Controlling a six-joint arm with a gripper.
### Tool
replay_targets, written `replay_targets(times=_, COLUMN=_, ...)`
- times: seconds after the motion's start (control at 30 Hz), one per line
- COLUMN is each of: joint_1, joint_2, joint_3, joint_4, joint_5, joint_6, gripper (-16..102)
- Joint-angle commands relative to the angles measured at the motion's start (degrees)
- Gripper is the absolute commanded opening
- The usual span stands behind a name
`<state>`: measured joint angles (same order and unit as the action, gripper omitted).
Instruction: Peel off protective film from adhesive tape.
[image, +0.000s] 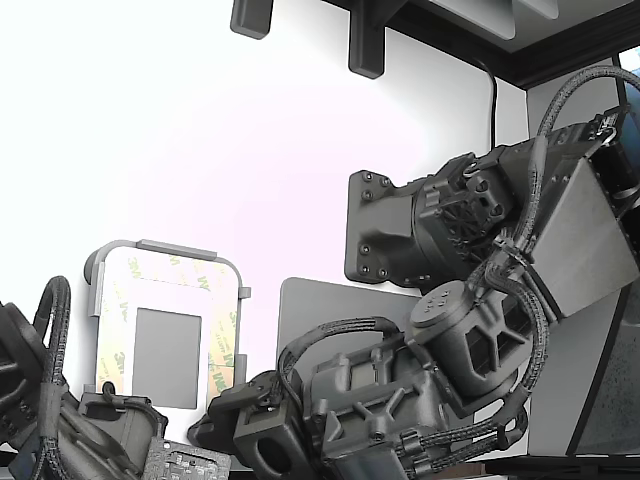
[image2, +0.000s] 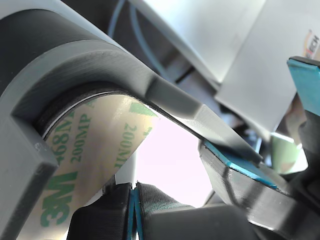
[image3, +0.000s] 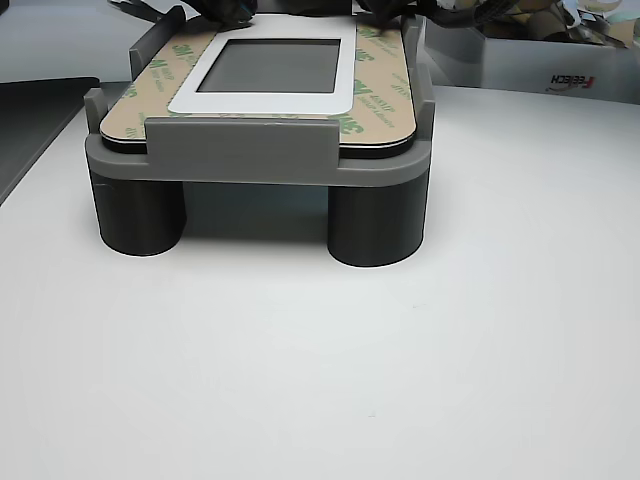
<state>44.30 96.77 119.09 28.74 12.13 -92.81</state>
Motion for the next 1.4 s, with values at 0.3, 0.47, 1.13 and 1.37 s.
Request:
replay_targets(times=0.3, joint_1=-0.3, joint_2=1.8, joint_3=-1.8, joint_4=0.3, joint_5=-0.1, joint_6=-0.1, gripper=-10)
replay_targets(times=0.47, joint_1=0.4, joint_2=1.9, joint_3=-1.9, joint_4=0.7, joint_5=0.4, joint_6=0.4, gripper=-10)
replay_targets(times=1.13, joint_1=0.1, joint_2=1.8, joint_3=-0.1, joint_4=-2.1, joint_5=0.1, joint_6=-0.4, gripper=-10)
replay_targets(times=1.37, joint_1=-0.1, joint_2=3.5, joint_3=2.9, joint_4=-5.0, joint_5=-0.3, joint_6=-2.1, gripper=-10)
